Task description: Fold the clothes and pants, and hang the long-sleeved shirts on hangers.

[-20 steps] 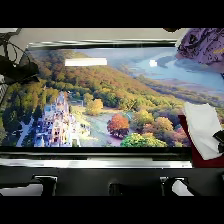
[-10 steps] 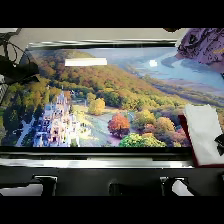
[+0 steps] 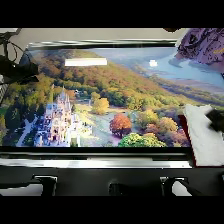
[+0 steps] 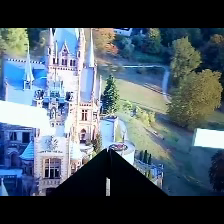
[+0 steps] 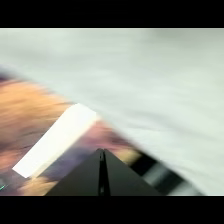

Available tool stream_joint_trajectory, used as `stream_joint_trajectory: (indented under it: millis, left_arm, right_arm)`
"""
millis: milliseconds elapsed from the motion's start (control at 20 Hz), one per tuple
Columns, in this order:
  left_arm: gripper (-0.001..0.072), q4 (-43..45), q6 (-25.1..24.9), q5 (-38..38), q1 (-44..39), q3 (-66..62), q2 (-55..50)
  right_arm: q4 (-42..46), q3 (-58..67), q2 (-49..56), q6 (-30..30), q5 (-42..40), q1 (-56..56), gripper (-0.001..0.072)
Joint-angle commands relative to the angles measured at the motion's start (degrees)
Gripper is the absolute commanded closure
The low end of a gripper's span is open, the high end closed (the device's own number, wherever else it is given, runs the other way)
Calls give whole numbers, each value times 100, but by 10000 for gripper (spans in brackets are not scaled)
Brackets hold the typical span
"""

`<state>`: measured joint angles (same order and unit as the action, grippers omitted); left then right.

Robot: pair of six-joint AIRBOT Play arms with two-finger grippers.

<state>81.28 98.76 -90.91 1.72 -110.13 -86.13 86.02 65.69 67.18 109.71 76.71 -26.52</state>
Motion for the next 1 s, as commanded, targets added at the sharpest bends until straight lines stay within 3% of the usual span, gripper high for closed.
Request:
stream_joint_trajectory:
  millis: [0,150,400,950]
  left_arm:
    - [682,2,-282,179,-2,190,142]
    - [683,0,-328,804,-2,1563,905]
    - [681,2,-452,1685,-2,3663,2450]
    - [678,0,-448,1703,0,3733,2723]
  right_arm:
    - [-1587,138,-2,-699,-1462,1742,678]
    - [-1128,138,13,-691,-2518,3764,679]
    - [-170,136,59,-688,-2734,5805,679]
    - [17,136,55,-691,-2883,5989,678]
